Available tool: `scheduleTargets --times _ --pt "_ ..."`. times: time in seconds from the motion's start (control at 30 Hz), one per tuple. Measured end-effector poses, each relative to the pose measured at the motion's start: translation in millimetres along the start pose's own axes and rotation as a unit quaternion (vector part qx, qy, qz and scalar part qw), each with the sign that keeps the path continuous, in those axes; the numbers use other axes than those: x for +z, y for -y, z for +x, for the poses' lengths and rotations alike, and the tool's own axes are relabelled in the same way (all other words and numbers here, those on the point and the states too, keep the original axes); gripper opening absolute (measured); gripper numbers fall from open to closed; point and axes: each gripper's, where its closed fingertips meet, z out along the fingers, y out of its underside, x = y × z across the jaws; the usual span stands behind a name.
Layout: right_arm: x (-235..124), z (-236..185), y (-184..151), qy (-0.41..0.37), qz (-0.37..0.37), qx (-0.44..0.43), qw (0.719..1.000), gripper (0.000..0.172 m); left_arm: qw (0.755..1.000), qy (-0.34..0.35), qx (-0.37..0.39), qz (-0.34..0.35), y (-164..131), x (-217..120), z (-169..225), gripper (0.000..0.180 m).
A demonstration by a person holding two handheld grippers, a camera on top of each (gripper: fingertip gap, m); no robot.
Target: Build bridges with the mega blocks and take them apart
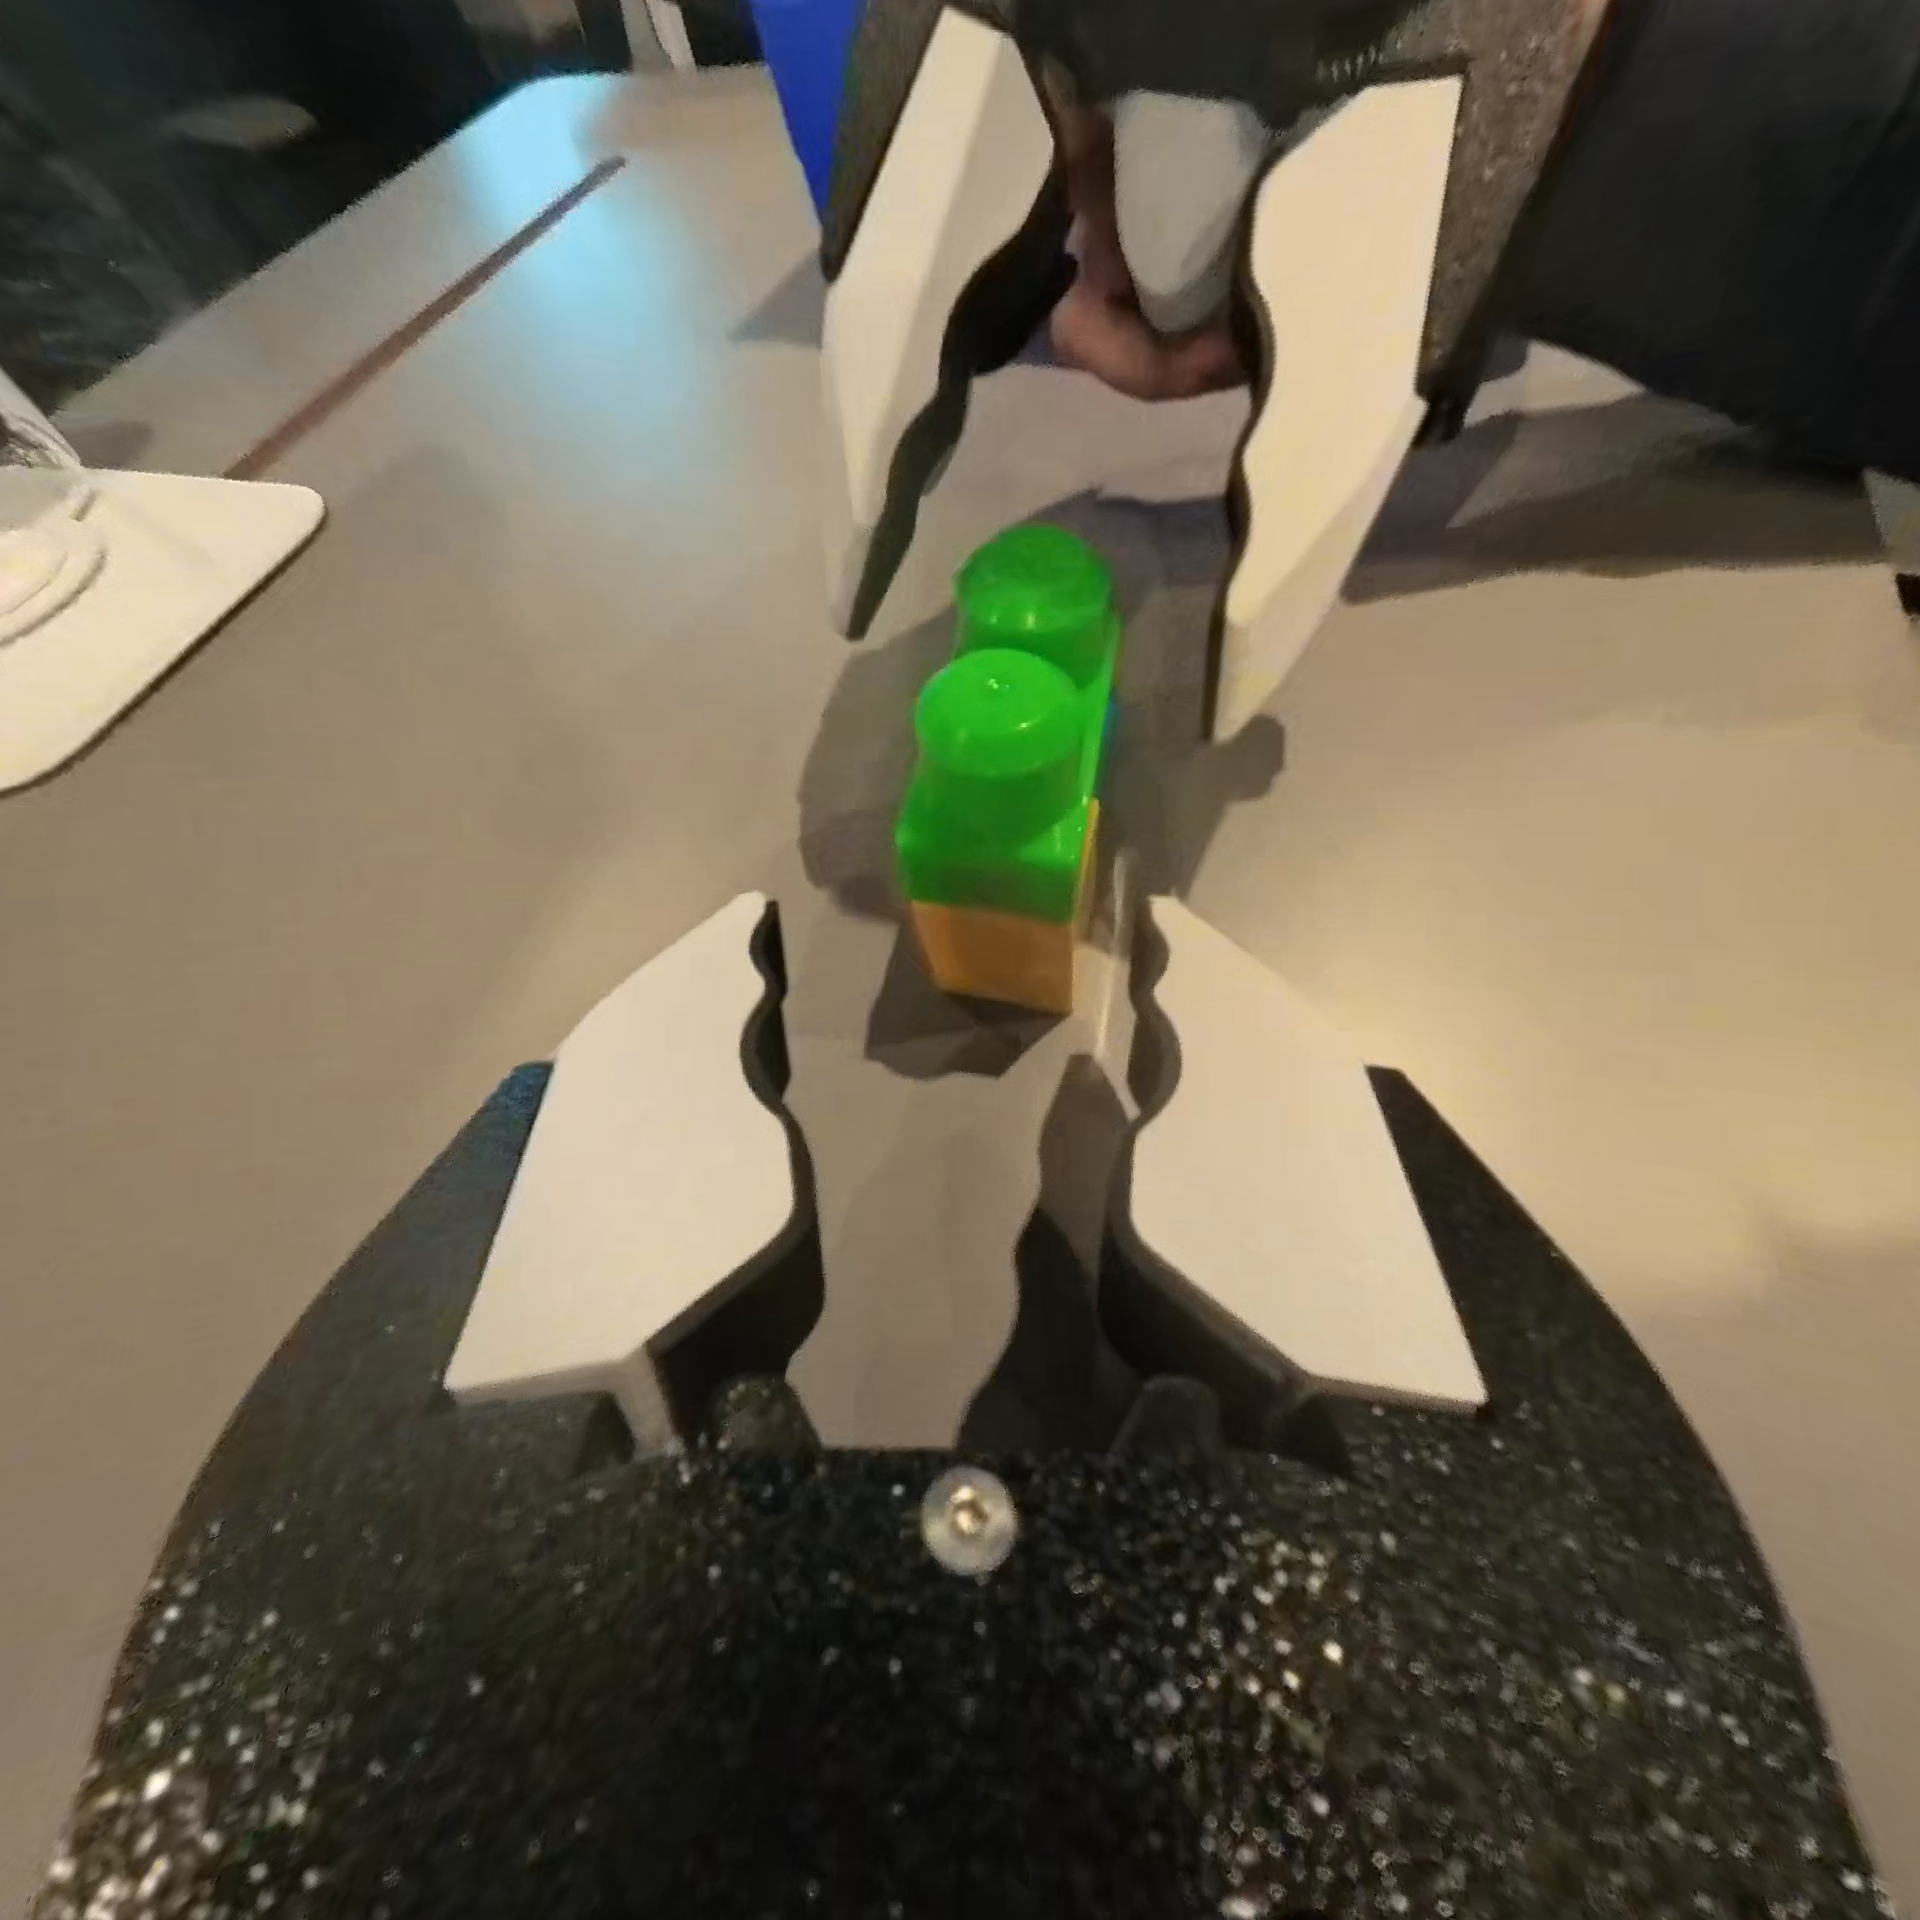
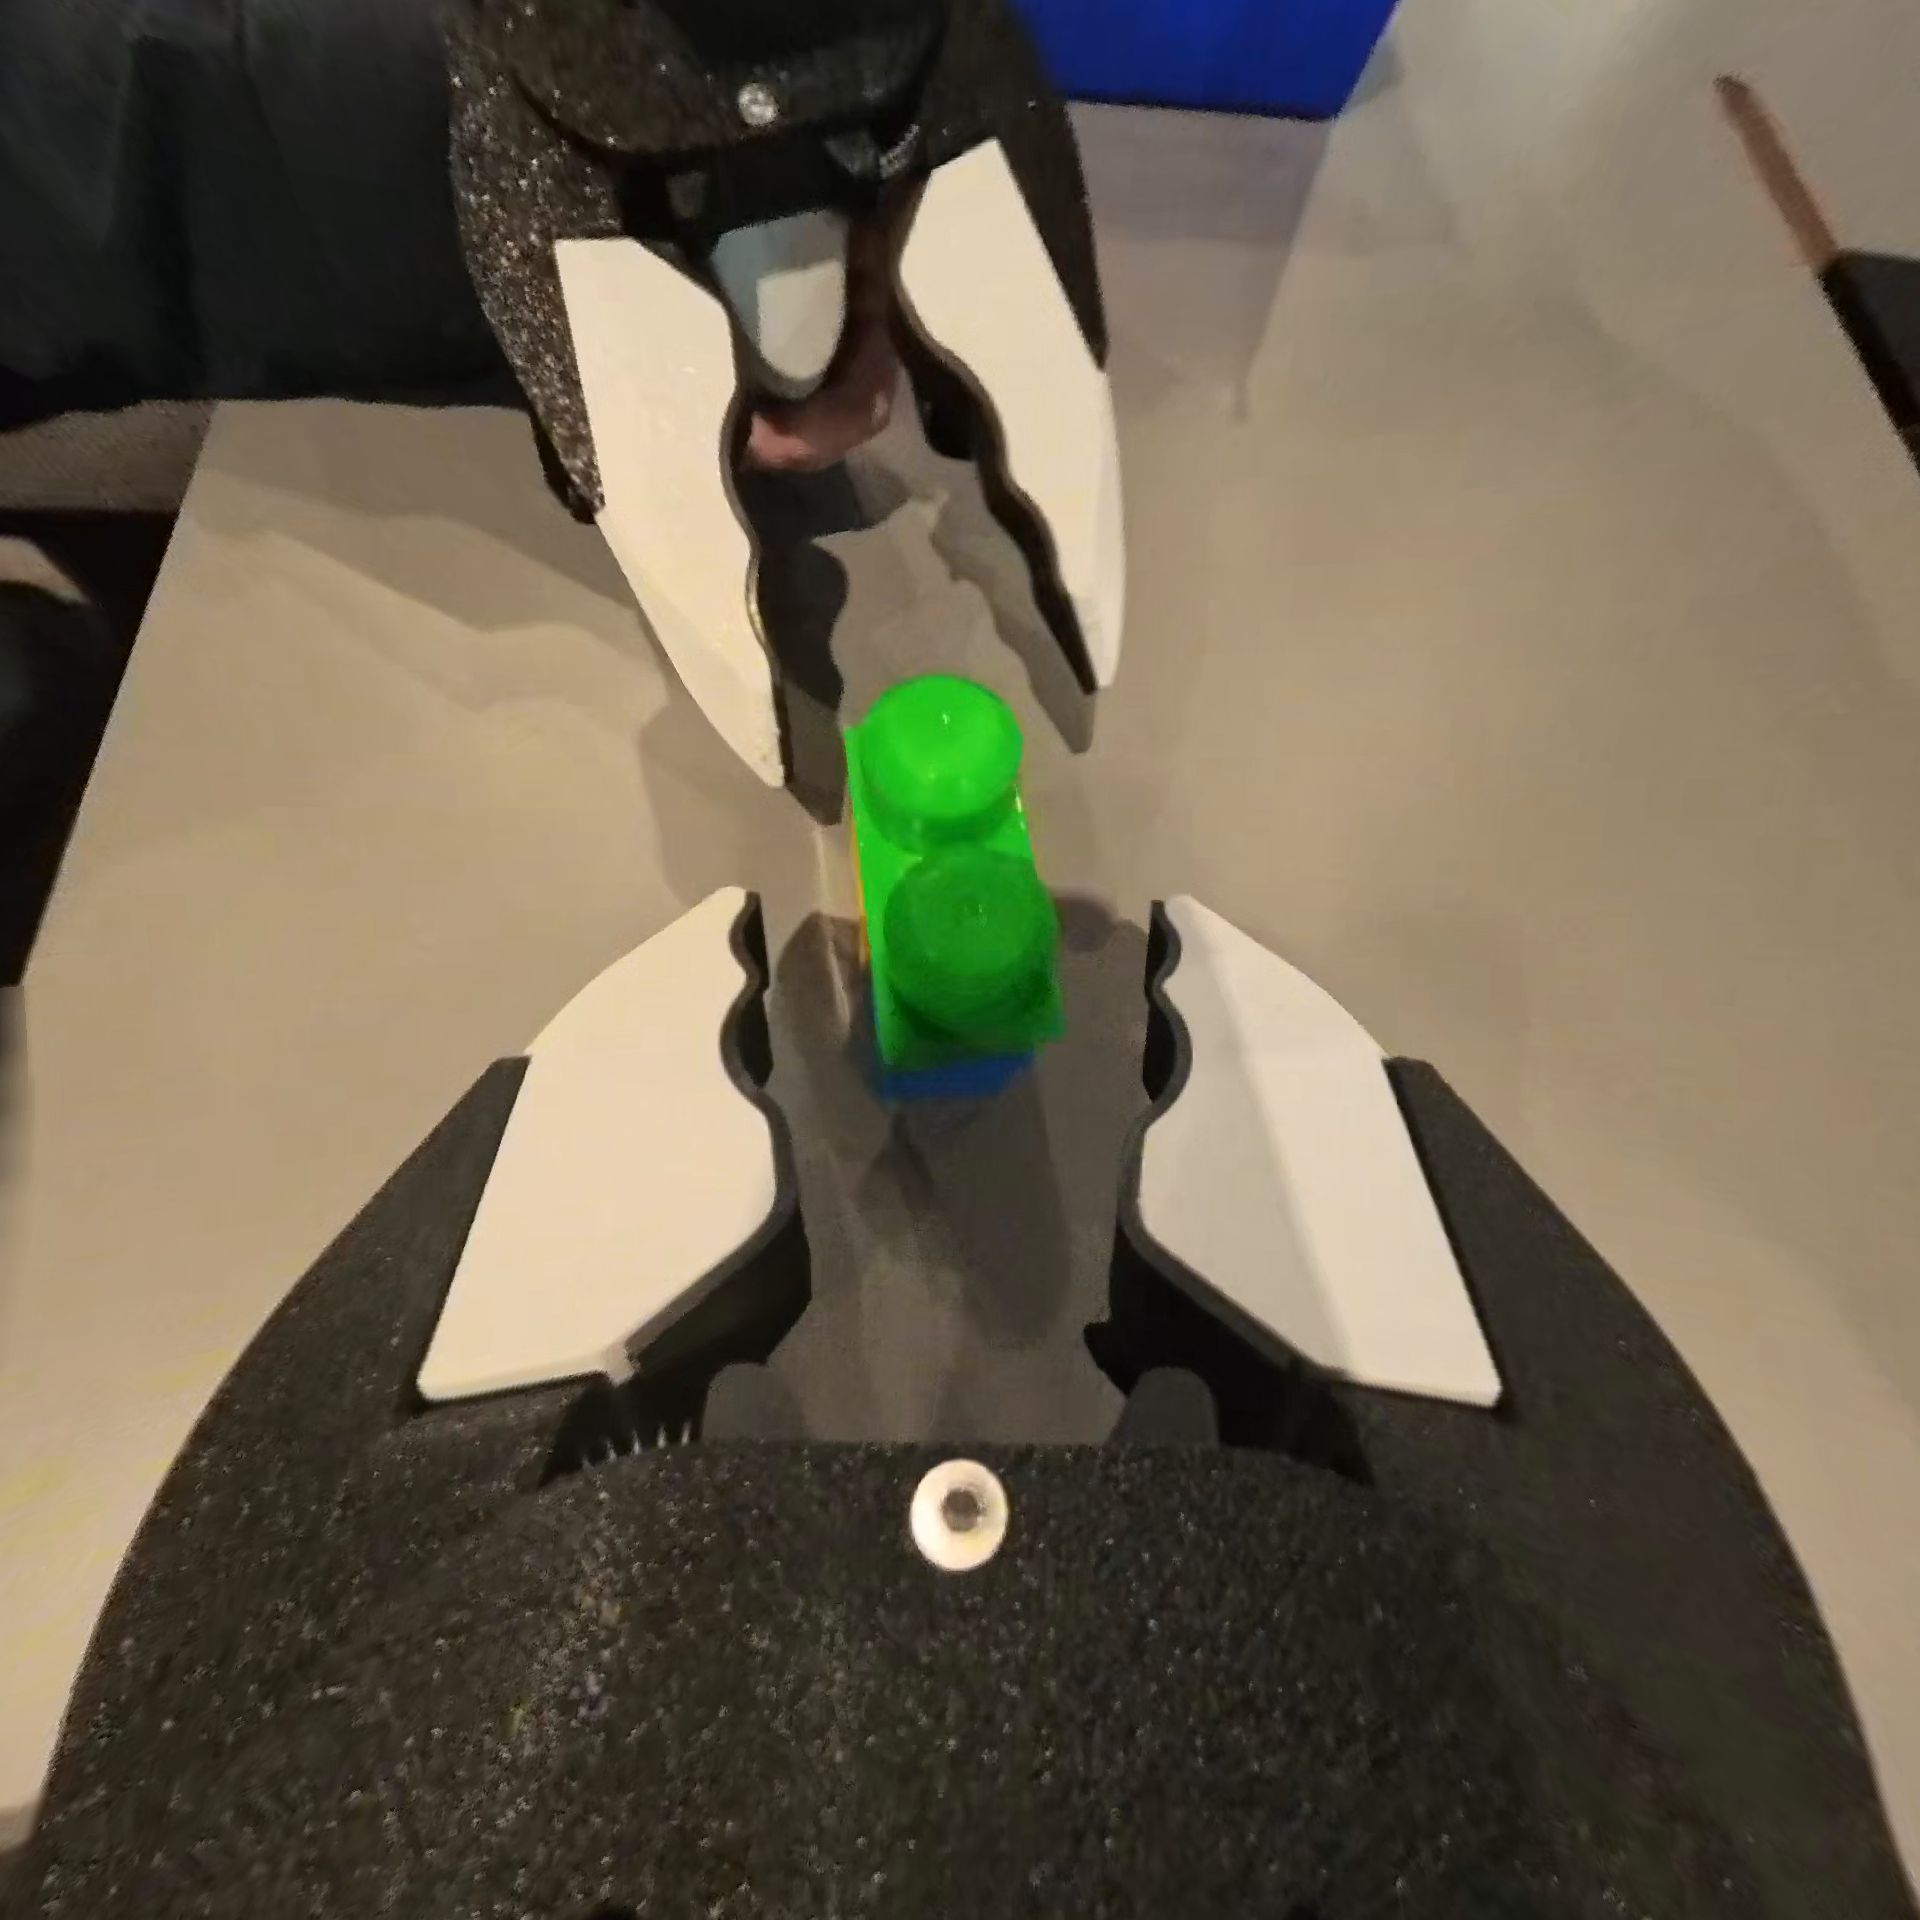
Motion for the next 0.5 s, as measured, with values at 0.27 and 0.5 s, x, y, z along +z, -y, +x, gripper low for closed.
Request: scheduleTargets --times 0.27,0.5 --pt "21.3 -4.2 -12.1 0.043 -0.135 -0.02 0.99 0.037 0.997 -0.037 -0.062 0.016 -1.5 -2.0 3.3 0.088" --pt "-40.2 0.2 19.5 0.017 -0.084 -0.01 0.996 0.037 0.996 -0.026 -0.062 0.062 14.9 -12.5 0.5 0.091"
